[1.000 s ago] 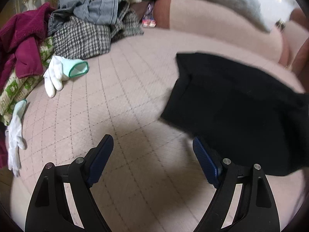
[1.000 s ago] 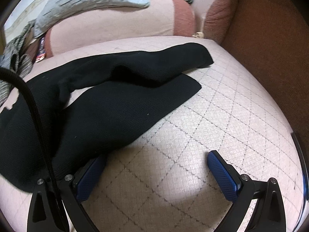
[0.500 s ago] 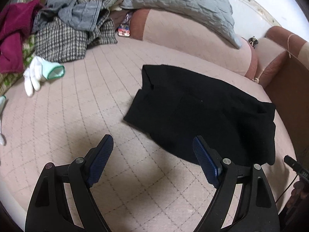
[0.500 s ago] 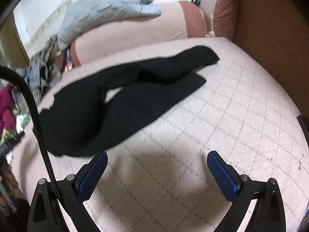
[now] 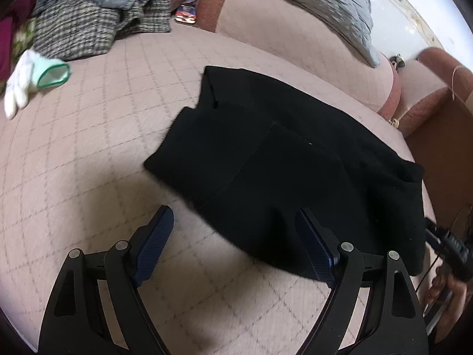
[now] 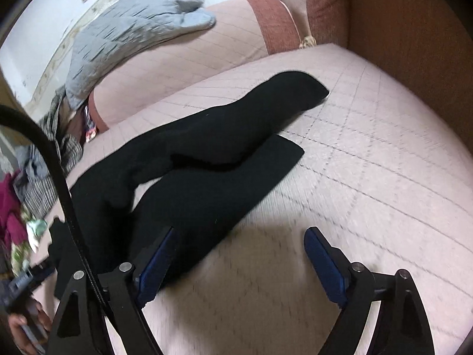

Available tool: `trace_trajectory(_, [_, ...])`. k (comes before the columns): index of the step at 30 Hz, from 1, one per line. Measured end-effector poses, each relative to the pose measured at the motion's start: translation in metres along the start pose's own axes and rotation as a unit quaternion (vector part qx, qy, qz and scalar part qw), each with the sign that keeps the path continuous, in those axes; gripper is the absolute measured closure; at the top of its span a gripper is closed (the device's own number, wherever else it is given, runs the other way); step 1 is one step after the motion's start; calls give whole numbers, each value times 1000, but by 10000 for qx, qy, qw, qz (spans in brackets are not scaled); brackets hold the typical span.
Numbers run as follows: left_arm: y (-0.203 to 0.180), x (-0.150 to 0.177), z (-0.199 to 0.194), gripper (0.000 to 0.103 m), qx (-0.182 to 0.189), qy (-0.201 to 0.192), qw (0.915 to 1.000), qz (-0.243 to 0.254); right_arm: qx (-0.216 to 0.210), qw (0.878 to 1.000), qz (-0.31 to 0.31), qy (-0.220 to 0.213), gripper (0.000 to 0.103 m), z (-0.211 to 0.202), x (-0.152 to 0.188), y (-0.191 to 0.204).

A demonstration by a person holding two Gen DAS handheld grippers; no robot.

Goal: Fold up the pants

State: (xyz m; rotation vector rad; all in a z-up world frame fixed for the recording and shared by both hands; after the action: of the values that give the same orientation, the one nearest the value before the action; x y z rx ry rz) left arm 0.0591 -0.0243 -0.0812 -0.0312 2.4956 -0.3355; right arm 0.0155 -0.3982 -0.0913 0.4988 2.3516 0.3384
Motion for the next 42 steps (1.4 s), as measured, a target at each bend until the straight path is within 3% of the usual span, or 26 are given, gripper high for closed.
trace_trajectory(5, [-12,-12,14,18,210,32,9998,5,-104,9999,21,-117,19,16,-20,7])
trace_trajectory(7, [-14,-16,17,18,239,16,9997,9,-182,9996,105,-174,37,22,-28,10])
trace_trajectory(8, [-16,-18,18,18,308,-7,9995,1,-232,9995,152,-178,50,25,-31,10])
trace_trajectory(9, [-19,-20,19,31,387,-32,9992,-12,-267,9993,198,-182,65,29,-34,10])
trace_trajectory(10, [-19,-23,20,60,405,-39,9992,-14,-289,9992,222,-154,72,32,-35,10])
trace_trajectory(11, [-20,-24,21,73,375,-17,9993,-8,-282,9992,253,-141,78,33,-35,10])
trace_trajectory(12, [-21,-24,22,81,386,16,9993,-8,-288,9991,261,-161,87,31,-36,8])
trace_trajectory(14, [-26,-24,14,84,411,-121,9991,53,-259,9991,168,-294,93,18,-36,7])
trace_trajectory(20, [-37,-20,-39,86,778,-650,9946,242,-49,9971,-6,-765,94,-49,-27,-2])
trace_trajectory(23, [-27,-11,-57,86,694,-771,9941,303,156,9946,176,-1011,94,-90,-20,-21])
trace_trajectory(26, [-16,-4,-57,86,618,-598,9959,273,526,9930,202,-1034,94,-107,-12,-41])
trace_trajectory(30, [2,17,-33,86,459,-14,9988,142,837,9928,453,-728,94,-99,0,-68])
trace_trajectory(34, [7,25,-40,82,439,9,9989,131,1203,9906,483,-440,93,-84,12,-86])
trace_trajectory(35, [9,26,-44,80,392,-41,9992,116,1323,9890,536,-394,85,-85,13,-90])
trace_trajectory(36, [13,28,-52,79,346,-119,9993,68,1435,9871,591,-403,67,-89,13,-94])
trace_trajectory(38, [16,32,-60,79,365,-192,9991,-22,1742,9809,686,-520,52,-100,11,-106])
trace_trajectory(40, [19,32,-63,79,352,-224,9991,-37,1662,9802,801,-716,52,-113,8,-110])
trace_trajectory(42, [23,29,-61,79,306,-192,9993,-67,1269,9823,973,-972,52,-128,3,-104])
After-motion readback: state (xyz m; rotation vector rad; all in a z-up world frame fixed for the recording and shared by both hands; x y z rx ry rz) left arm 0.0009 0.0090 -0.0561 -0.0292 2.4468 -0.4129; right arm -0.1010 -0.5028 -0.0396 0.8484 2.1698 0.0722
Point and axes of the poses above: each gripper's, at about its wrist camera, not at the fingertips, and z roughly the way its jaws point, y to its left, x to its underside, the point moved 8 cm from there along z, roughly the way its jaws point, and after that the axes turned 4 degrees about z, right-handed, at the moved point
